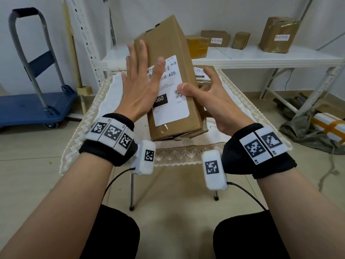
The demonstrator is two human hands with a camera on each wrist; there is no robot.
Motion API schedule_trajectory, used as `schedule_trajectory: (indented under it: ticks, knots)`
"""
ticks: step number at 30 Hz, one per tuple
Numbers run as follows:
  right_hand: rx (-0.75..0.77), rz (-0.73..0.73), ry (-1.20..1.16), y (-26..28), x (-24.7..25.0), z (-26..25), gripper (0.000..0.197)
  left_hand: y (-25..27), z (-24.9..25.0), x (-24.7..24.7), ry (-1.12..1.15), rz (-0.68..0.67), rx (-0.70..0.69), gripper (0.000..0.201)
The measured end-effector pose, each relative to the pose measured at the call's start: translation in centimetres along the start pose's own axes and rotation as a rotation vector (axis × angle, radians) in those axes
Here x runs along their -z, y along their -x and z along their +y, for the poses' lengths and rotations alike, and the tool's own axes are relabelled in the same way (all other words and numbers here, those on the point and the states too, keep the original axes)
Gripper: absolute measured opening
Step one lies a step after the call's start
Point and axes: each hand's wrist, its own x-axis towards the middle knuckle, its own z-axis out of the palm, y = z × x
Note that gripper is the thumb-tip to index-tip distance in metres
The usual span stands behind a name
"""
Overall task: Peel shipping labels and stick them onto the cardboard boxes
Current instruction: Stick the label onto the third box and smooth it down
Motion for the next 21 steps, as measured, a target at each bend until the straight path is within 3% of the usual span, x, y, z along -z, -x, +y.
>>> schedule_trajectory:
  ticks: [6,12,17,21]
  knots:
    - [-0.025,-0.008,-0.023,-0.1,-0.4,0.7,0.121,-0.1,-0.2,0.1,-0.029,-0.003,0.033,0.077]
    - [0.001,-0.019,0.034,-0.1,-1.0,0.7,0.111,0.9,1.3,-0.7,-0.162,-0.006,-0.142,0.089]
    - [0.063,-0.049,0.115,0.3,-1.5,0.1,0.118,0.2,-0.2,0.6,-0.123,0.145,-0.040,0.083]
    - [0.068,-0.066,0.133,0.5,-1.8,-0.1,0.121,-0.1,-1.2,1.4,-0.107,0.176,0.002,0.081]
